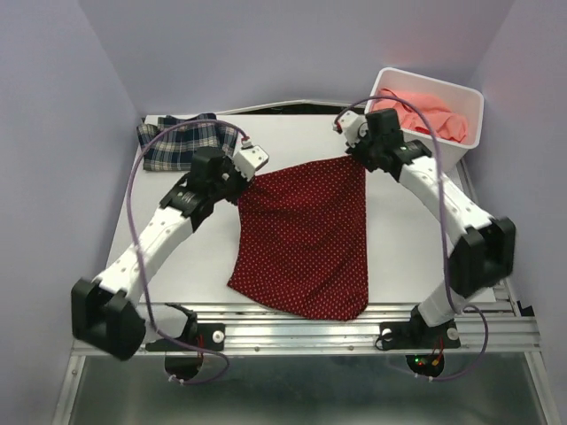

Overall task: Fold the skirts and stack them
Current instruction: Flatten the skirt out

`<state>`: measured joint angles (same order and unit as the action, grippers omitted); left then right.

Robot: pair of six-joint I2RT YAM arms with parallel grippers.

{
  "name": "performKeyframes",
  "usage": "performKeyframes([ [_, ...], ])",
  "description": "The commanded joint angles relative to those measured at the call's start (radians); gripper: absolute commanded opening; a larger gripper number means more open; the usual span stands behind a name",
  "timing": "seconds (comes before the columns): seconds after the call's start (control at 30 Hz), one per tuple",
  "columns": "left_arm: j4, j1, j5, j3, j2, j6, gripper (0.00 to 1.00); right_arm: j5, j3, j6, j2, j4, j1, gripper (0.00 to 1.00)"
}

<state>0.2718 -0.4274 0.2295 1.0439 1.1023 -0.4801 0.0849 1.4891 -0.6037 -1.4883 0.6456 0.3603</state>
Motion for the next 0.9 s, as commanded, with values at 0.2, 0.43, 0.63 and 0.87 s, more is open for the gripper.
performKeyframes([
  [0.2,-0.175,0.174,-0.050,0.398,0.671,0.077,0.03,0.168,0.452,-0.056,-0.644,-0.351,-0.014,0.07],
  [0.43,0.124,0.230,-0.012,0.987,1.065,0.089,0.57,0.285,0.991,-0.053,-1.001,-0.267,-0.014,1.00],
  [0.63,0.116,0.245,0.010,0.800,0.888,0.086,0.70,0.120,0.638,0.064,-0.701,-0.181,-0.014,1.00],
  [0.87,0.187,0.239,0.178,0.409,0.593,-0.054,0.61,-0.303,0.384,0.188,-0.324,0.241,-0.014,0.95],
])
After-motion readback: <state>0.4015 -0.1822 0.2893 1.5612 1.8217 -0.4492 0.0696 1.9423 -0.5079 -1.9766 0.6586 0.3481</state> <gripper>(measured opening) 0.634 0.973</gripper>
